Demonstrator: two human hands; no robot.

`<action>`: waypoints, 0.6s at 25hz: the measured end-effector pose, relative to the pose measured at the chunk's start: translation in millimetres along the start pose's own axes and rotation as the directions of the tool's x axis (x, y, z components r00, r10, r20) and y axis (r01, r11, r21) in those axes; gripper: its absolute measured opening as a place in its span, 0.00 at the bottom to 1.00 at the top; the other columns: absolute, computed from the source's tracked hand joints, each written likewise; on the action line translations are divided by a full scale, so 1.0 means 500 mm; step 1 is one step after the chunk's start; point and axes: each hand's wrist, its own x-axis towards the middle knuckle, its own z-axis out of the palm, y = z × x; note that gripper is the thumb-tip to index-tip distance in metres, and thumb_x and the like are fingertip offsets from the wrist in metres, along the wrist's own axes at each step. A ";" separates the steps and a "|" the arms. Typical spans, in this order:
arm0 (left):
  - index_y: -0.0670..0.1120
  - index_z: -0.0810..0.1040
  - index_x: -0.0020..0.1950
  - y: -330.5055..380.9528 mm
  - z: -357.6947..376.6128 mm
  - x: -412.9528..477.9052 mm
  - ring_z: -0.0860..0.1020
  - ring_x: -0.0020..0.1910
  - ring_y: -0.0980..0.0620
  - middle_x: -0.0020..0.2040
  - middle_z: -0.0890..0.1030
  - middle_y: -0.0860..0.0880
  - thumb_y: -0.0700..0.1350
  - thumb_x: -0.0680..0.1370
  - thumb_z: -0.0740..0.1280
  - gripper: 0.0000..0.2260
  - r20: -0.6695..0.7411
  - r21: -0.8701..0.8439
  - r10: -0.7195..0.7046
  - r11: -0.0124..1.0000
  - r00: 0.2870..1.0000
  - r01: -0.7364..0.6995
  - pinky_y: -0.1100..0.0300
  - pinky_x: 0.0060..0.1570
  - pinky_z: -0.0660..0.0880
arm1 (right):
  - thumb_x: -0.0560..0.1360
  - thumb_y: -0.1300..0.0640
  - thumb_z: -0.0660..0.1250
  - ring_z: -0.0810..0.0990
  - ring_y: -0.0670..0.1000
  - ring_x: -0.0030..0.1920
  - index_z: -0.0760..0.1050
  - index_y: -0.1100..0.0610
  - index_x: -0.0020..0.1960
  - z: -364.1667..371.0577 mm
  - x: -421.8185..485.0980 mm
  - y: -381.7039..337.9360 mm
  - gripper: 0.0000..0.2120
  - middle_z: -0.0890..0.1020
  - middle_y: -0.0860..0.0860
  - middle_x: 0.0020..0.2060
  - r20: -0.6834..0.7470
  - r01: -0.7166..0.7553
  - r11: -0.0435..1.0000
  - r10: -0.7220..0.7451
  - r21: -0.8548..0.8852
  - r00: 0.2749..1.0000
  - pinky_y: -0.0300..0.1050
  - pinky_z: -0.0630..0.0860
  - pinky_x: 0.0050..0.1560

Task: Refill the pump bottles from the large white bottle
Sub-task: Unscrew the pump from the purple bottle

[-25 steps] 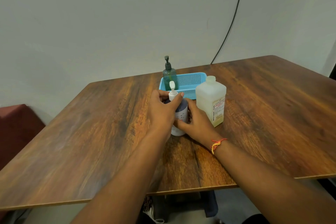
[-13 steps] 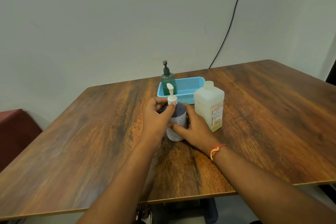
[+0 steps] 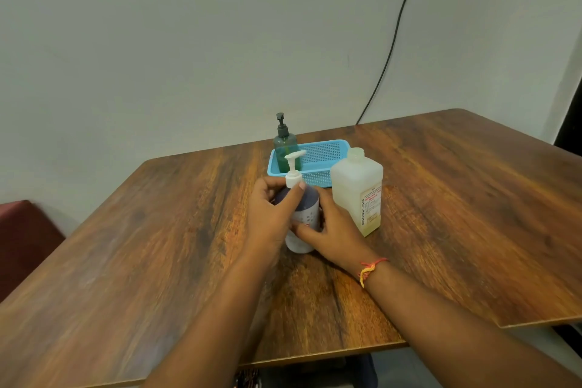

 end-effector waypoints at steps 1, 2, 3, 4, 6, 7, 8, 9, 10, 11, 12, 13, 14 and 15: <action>0.43 0.77 0.59 -0.001 -0.004 -0.003 0.84 0.55 0.48 0.55 0.85 0.45 0.44 0.76 0.75 0.14 -0.013 -0.018 -0.006 1.000 1.000 0.006 0.56 0.52 0.83 | 0.72 0.40 0.73 0.74 0.37 0.64 0.62 0.43 0.75 0.000 0.000 0.000 0.36 0.75 0.39 0.66 0.001 0.005 1.000 -0.005 -0.006 1.000 0.36 0.75 0.61; 0.42 0.76 0.59 0.000 -0.006 -0.004 0.84 0.55 0.49 0.55 0.84 0.44 0.43 0.77 0.74 0.14 -0.020 -0.022 -0.003 1.000 1.000 0.002 0.58 0.50 0.82 | 0.72 0.41 0.73 0.74 0.37 0.64 0.62 0.43 0.75 -0.001 0.000 0.000 0.36 0.75 0.39 0.66 0.002 0.012 1.000 -0.012 -0.011 1.000 0.35 0.75 0.61; 0.42 0.75 0.60 0.004 -0.006 -0.004 0.85 0.54 0.50 0.55 0.85 0.44 0.43 0.77 0.74 0.15 -0.014 -0.022 0.008 1.000 1.000 -0.008 0.59 0.50 0.82 | 0.72 0.40 0.73 0.74 0.37 0.64 0.62 0.42 0.75 -0.001 0.000 0.001 0.36 0.75 0.39 0.66 0.004 0.017 1.000 -0.016 -0.017 1.000 0.36 0.74 0.61; 0.42 0.75 0.61 0.008 -0.005 0.000 0.84 0.55 0.51 0.56 0.85 0.45 0.43 0.77 0.74 0.16 -0.001 -0.020 0.018 1.000 1.000 -0.018 0.59 0.52 0.82 | 0.72 0.40 0.73 0.74 0.38 0.65 0.61 0.42 0.75 -0.001 0.000 0.001 0.36 0.75 0.39 0.67 0.008 0.018 1.000 -0.018 -0.023 1.000 0.36 0.74 0.62; 0.44 0.78 0.62 0.013 0.002 0.007 0.84 0.56 0.53 0.56 0.85 0.48 0.44 0.77 0.75 0.15 0.050 0.013 0.034 0.999 0.998 -0.034 0.56 0.53 0.82 | 0.72 0.41 0.72 0.74 0.39 0.66 0.60 0.41 0.75 0.000 0.000 0.003 0.36 0.75 0.40 0.67 0.014 0.016 0.999 -0.016 -0.036 1.000 0.40 0.75 0.63; 0.45 0.80 0.61 0.016 0.005 0.007 0.84 0.55 0.54 0.55 0.86 0.50 0.45 0.77 0.74 0.13 0.069 0.045 0.037 0.998 0.997 -0.040 0.56 0.53 0.83 | 0.72 0.41 0.72 0.74 0.40 0.66 0.60 0.41 0.75 0.000 0.001 0.005 0.36 0.75 0.40 0.67 0.013 0.013 0.999 -0.012 -0.037 1.000 0.41 0.76 0.63; 0.47 0.81 0.60 0.017 0.007 0.007 0.84 0.55 0.55 0.55 0.86 0.51 0.45 0.77 0.74 0.12 0.074 0.065 0.041 0.997 0.996 -0.046 0.56 0.53 0.83 | 0.72 0.41 0.72 0.74 0.40 0.66 0.60 0.41 0.75 0.001 0.002 0.006 0.36 0.75 0.40 0.67 0.012 0.009 0.999 -0.009 -0.036 1.000 0.43 0.77 0.64; 0.47 0.82 0.59 0.018 0.009 0.005 0.84 0.55 0.55 0.54 0.86 0.52 0.45 0.78 0.74 0.11 0.070 0.068 0.042 0.997 0.997 -0.047 0.56 0.53 0.83 | 0.72 0.40 0.72 0.75 0.40 0.65 0.60 0.41 0.75 0.001 0.003 0.006 0.36 0.75 0.40 0.67 0.012 0.007 0.999 -0.007 -0.036 1.000 0.44 0.77 0.64; 0.47 0.83 0.59 0.019 0.009 0.001 0.84 0.55 0.55 0.54 0.86 0.51 0.45 0.78 0.73 0.10 0.067 0.057 0.046 0.997 0.997 -0.050 0.57 0.53 0.82 | 0.72 0.39 0.72 0.75 0.41 0.65 0.60 0.41 0.75 0.000 0.003 0.006 0.36 0.76 0.40 0.67 0.010 0.007 0.999 -0.007 -0.037 1.000 0.46 0.78 0.64; 0.46 0.83 0.58 0.020 0.006 -0.002 0.84 0.54 0.55 0.53 0.87 0.51 0.45 0.78 0.73 0.09 0.066 0.041 0.044 0.998 0.997 -0.047 0.58 0.52 0.82 | 0.71 0.38 0.72 0.75 0.41 0.66 0.60 0.42 0.75 0.001 0.003 0.006 0.36 0.76 0.40 0.67 0.008 0.006 0.999 -0.006 -0.037 1.000 0.46 0.78 0.64; 0.45 0.84 0.57 0.022 0.003 -0.002 0.85 0.53 0.55 0.52 0.87 0.51 0.45 0.79 0.72 0.08 0.068 0.026 0.033 0.999 0.997 -0.035 0.60 0.50 0.82 | 0.71 0.38 0.72 0.75 0.40 0.66 0.61 0.42 0.74 0.001 0.004 0.005 0.36 0.75 0.40 0.67 0.004 0.006 0.999 -0.006 -0.036 1.000 0.44 0.77 0.64; 0.44 0.84 0.56 0.027 0.001 -0.001 0.85 0.52 0.54 0.51 0.87 0.50 0.45 0.79 0.71 0.08 0.069 0.011 0.018 1.000 0.997 -0.018 0.62 0.48 0.82 | 0.71 0.39 0.72 0.74 0.38 0.65 0.62 0.41 0.72 0.001 0.003 0.005 0.34 0.75 0.39 0.67 0.001 0.008 0.999 -0.008 -0.035 1.000 0.41 0.76 0.64; 0.43 0.84 0.55 0.033 -0.003 0.002 0.85 0.51 0.53 0.49 0.87 0.50 0.45 0.79 0.71 0.08 0.068 -0.004 0.001 1.000 0.998 0.000 0.63 0.46 0.81 | 0.72 0.40 0.73 0.73 0.34 0.64 0.62 0.40 0.71 0.002 0.003 0.003 0.32 0.74 0.37 0.67 0.000 0.007 0.999 -0.007 -0.038 1.000 0.35 0.74 0.62; 0.42 0.84 0.54 0.045 -0.004 0.006 0.86 0.50 0.53 0.48 0.87 0.50 0.46 0.80 0.71 0.08 0.070 -0.019 -0.009 1.000 0.998 0.011 0.62 0.45 0.81 | 0.73 0.41 0.74 0.72 0.31 0.62 0.62 0.39 0.70 0.002 0.002 0.002 0.32 0.73 0.35 0.66 -0.001 0.009 0.999 -0.009 -0.037 1.000 0.30 0.71 0.60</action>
